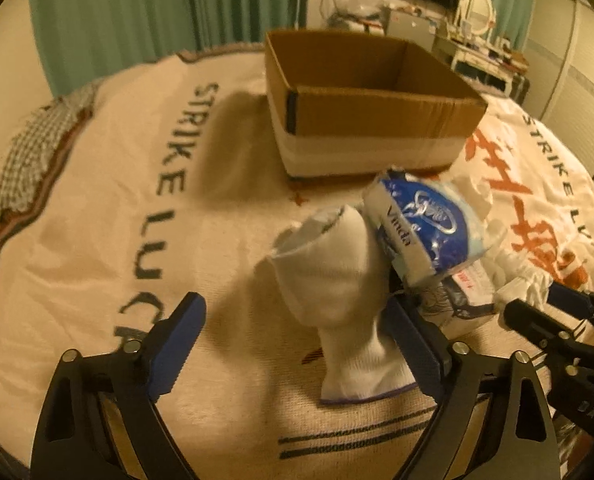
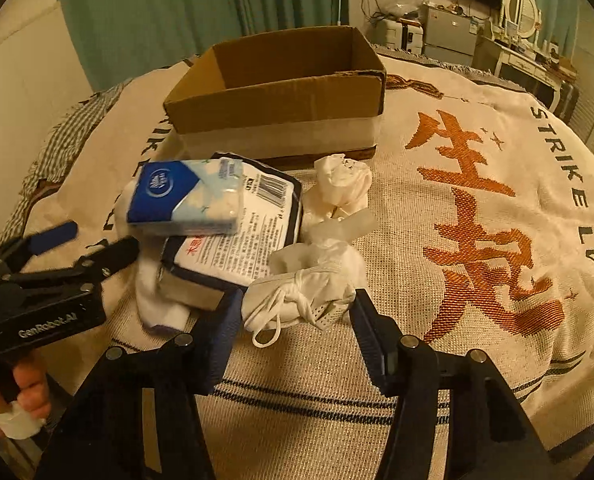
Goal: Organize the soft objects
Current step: 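Grasp the white sock with the left tool while the right tool grasps the white mask, then carry the sock and mask over the box and open both tools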
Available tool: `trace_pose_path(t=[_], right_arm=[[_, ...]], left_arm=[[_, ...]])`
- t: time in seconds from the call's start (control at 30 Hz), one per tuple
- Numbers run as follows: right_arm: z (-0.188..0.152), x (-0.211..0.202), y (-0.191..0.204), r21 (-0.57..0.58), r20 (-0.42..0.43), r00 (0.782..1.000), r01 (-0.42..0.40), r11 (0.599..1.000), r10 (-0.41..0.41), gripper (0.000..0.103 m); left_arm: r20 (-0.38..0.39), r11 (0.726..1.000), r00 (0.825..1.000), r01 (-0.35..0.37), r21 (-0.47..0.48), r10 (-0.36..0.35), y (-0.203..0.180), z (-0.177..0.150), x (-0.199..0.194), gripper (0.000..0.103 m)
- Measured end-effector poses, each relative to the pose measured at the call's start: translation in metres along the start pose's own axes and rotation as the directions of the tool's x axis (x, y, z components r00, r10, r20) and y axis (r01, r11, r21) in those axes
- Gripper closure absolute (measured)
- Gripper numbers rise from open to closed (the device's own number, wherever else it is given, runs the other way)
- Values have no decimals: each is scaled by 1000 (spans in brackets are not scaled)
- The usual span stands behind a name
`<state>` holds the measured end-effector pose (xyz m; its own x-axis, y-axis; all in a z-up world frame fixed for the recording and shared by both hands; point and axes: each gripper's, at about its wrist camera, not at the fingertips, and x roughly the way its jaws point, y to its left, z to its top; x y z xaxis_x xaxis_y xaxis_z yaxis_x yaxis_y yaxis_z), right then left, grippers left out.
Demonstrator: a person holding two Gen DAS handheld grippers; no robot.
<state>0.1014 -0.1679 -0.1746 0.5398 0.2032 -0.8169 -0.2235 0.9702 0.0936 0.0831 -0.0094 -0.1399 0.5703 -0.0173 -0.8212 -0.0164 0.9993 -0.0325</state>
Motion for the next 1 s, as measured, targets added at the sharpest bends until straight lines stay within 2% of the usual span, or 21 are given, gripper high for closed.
trace_pose_path(t=[0.13,0.2,0.23,0.27,0.3,0.33,0.4,0.63,0.77,1.0], right_arm=[[1,2,-2,11,-1,1000,2,1000,-2,48],[2,3,-3,10,3,1000,8,1000,-8,48],[3,4,-4,10,3,1000,8,1000,-8,48],[3,5,-5,12,1,1000,7,1000,-7,48],[4,5,-5,13,3,1000,8,1000,-8,48],[5,6,-6,16,4,1000,5,1000,-5,48],[8,6,-6,15,6,1000,0,1000,0,48],[5,-6,0,8,17,1000,1,1000,-2,48],[3,-27,6,-12,48,999,10,1000,-9,48],[6,-79,10,-16,147,989,17,1000,-14,48]], left_arm=[[-19,999,999,44,-7,-44,-5,2,12,15],[-35,998,997,63,-10,-63,-6,4,18,26],[-41,998,997,66,-12,-67,-7,5,20,27],[-46,997,996,77,-19,-78,-6,6,22,34],[-47,995,994,100,-24,-101,-7,6,22,45],[-48,992,991,121,-23,-122,-7,6,23,49],[-41,993,993,115,13,-115,-12,6,20,53],[-34,993,997,66,102,-62,-16,1,3,59],[-9,993,998,66,94,-66,-8,-2,-22,59],[82,993,994,67,93,-75,4,3,-79,59]])
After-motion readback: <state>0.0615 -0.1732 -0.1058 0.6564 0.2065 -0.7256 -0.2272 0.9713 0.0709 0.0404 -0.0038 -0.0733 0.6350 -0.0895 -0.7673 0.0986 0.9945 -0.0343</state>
